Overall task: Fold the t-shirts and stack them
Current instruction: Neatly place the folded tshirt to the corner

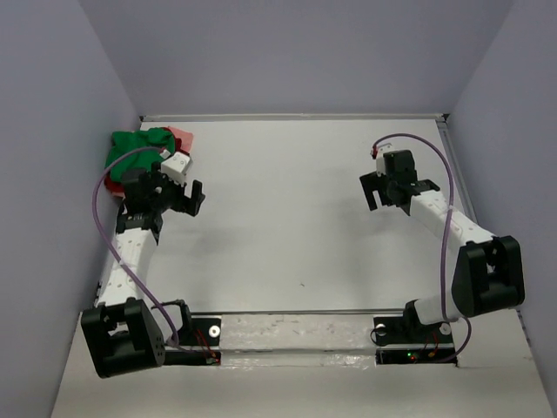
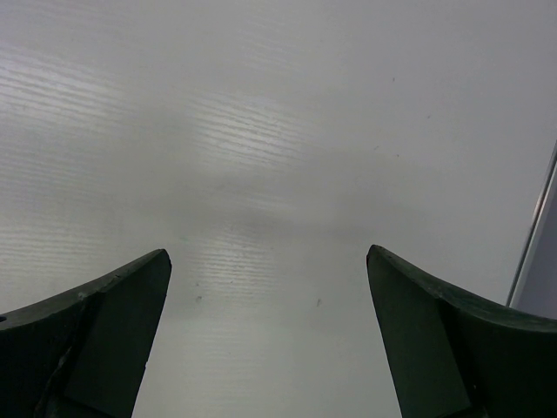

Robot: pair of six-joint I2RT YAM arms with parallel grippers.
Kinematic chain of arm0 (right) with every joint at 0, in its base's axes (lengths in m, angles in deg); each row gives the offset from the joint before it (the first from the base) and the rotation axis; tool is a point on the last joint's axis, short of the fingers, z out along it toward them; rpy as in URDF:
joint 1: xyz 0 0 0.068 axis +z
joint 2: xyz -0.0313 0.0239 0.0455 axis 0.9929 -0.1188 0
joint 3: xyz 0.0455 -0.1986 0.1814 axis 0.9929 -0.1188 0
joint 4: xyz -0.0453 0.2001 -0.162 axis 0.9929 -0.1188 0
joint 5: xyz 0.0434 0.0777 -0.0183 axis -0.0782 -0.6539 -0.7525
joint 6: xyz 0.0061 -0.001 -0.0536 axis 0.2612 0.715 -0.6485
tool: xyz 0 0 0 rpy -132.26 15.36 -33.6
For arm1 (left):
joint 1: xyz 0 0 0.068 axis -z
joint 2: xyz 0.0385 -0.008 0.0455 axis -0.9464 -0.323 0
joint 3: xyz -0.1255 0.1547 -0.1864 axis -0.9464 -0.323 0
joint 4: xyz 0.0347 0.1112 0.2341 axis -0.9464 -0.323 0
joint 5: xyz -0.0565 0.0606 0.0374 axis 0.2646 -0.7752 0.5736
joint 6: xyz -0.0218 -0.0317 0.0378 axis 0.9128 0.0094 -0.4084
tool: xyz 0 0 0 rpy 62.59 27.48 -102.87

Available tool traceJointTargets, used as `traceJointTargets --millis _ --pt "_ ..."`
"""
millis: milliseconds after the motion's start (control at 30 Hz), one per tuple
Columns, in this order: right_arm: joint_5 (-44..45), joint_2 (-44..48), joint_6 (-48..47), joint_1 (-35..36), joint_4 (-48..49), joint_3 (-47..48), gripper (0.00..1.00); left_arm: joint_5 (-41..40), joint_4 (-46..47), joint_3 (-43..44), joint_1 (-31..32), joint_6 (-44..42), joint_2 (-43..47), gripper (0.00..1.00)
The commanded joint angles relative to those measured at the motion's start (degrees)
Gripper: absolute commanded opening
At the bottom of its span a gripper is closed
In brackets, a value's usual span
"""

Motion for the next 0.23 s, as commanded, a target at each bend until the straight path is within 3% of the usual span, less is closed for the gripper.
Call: traceJointTargets --millis 0,200 --pt "-0.07 2.72 -0.25 -0.19 2.91 0.05 1.00 0.45 4.57 -1.21 -0.52 0.64 4.15 0.99" --pt "-4.73 4.04 -1.39 -0.81 2.90 -1.10 1.00 0.54 4.74 -1.74 -1.31 1.78 5.91 0.99"
